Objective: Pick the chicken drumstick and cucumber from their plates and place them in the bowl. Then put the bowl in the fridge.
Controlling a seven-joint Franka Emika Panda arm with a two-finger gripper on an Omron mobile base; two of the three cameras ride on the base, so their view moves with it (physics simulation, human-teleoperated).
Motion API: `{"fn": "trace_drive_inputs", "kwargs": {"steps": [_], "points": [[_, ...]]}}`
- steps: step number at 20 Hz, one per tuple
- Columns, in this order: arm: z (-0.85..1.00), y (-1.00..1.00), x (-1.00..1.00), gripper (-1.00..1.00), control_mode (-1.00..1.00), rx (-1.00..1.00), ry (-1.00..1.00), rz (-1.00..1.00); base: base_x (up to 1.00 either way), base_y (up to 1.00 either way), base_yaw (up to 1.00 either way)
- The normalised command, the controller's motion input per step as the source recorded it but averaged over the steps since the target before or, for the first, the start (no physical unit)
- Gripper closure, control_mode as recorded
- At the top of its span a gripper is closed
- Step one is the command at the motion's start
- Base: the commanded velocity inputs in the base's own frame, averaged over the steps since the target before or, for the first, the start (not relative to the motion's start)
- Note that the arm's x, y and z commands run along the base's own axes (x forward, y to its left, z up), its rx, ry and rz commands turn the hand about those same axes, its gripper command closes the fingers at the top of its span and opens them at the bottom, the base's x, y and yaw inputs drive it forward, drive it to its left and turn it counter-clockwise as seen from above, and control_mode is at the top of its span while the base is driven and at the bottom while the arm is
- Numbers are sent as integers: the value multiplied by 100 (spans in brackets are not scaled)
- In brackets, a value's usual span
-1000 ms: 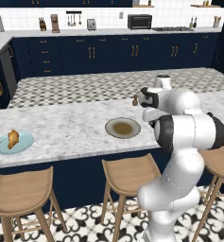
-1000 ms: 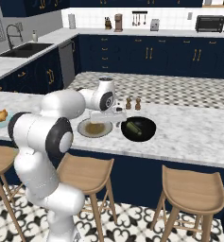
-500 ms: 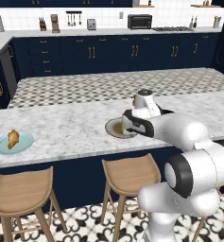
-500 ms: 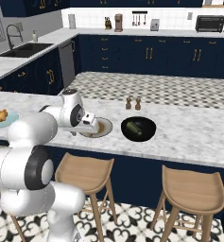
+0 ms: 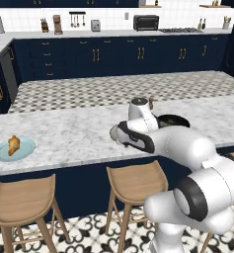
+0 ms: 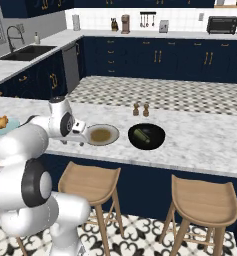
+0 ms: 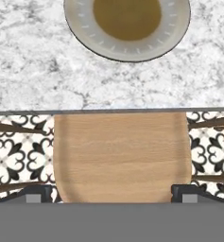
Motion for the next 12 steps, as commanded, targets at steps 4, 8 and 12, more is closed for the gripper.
{"fn": "trace_drive_inputs", "kwargs": {"steps": [4,8,12], "points": [[-6,26,-3,-100,-100,0,0,0,0,0,0],[0,0,0,-100,100,0,0,0,0,98,-3],[0,0,0,-100,100,0,0,0,34,96,-1]]}}
